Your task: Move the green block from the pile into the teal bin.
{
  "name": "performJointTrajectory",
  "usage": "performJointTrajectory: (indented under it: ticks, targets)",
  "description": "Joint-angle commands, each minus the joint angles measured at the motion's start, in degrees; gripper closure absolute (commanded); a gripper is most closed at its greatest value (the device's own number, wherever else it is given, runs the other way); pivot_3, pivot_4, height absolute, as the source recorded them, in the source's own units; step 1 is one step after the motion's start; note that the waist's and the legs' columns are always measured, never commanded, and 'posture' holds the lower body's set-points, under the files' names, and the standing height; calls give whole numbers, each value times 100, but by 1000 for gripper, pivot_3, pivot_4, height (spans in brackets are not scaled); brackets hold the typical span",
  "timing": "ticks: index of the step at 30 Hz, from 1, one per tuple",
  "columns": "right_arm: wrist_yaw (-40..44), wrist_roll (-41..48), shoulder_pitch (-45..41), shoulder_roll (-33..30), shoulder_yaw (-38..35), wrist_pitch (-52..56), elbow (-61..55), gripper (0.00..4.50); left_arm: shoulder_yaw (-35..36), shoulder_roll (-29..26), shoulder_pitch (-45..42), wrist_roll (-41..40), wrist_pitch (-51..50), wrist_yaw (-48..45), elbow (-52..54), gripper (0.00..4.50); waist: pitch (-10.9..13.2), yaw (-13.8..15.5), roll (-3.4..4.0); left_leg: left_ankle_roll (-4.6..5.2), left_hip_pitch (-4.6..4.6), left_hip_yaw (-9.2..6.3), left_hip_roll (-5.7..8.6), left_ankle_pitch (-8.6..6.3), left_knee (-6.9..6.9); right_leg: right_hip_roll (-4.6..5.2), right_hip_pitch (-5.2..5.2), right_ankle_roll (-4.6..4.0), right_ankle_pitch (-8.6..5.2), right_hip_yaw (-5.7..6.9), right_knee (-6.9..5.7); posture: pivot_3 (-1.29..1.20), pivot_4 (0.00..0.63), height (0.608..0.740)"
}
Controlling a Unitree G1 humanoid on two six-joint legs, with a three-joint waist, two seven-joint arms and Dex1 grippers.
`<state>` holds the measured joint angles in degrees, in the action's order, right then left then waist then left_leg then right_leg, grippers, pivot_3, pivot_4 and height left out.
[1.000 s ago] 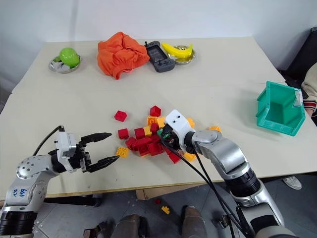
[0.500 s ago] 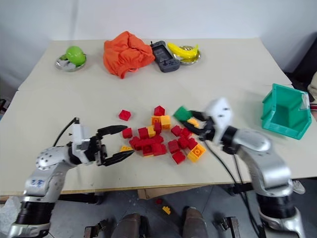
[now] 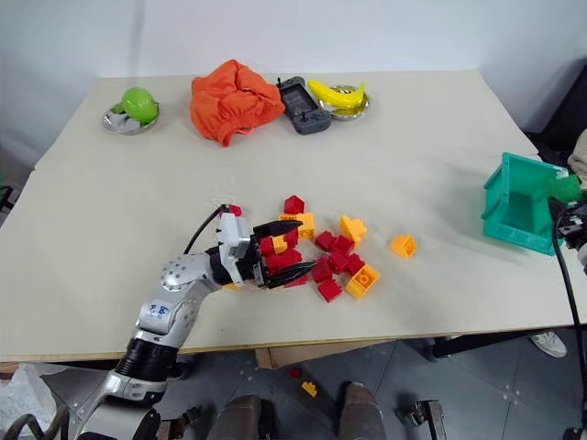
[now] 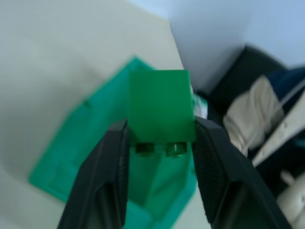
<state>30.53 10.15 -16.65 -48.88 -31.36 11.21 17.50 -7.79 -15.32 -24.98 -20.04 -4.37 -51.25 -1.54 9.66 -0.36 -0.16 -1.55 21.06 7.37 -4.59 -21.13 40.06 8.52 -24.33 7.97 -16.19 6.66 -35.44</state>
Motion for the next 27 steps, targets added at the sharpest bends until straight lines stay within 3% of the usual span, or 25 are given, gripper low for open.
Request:
performJointTrajectory:
  ticks: [1,9,13,18,22,27]
  targets:
    - [-115,-237,-475,-235,313,-344,628,2689,45,-48,-107,8,131,-91,42,0,0,-14,5,0,0,0,0,0,0,0,0,0,0,0,0,0,150,740]
    - [195,-153,-1130,-279,636,-1036,1559,37,426,-373,294,-124,-20,67,446,0,0,29,8,0,4,-3,0,1,0,1,-1,1,1,2,1,0,150,740]
    - [1335,784,-889,116,502,-1641,689,37,929,-591,624,-111,107,368,720,0,1,19,8,0,7,-4,-1,0,0,1,-1,2,1,3,6,0,150,740]
    - [2755,1672,448,662,1312,-1366,-1436,37,1562,-1216,1114,195,327,667,796,0,1,24,8,-3,3,-13,-6,2,-3,-5,-1,0,0,7,2,0,150,740]
    - [3178,1832,1030,1051,1937,-1351,-2228,37,1955,-1638,1574,241,631,573,641,0,1,36,8,-2,5,-12,-3,1,2,-1,0,1,0,5,0,0,150,740]
    - [3203,1676,1235,1217,2146,-1491,-2096,37,2305,-1777,2051,231,819,726,559,0,2,64,7,0,5,-13,-3,-1,5,-1,1,-1,1,6,1,0,150,740]
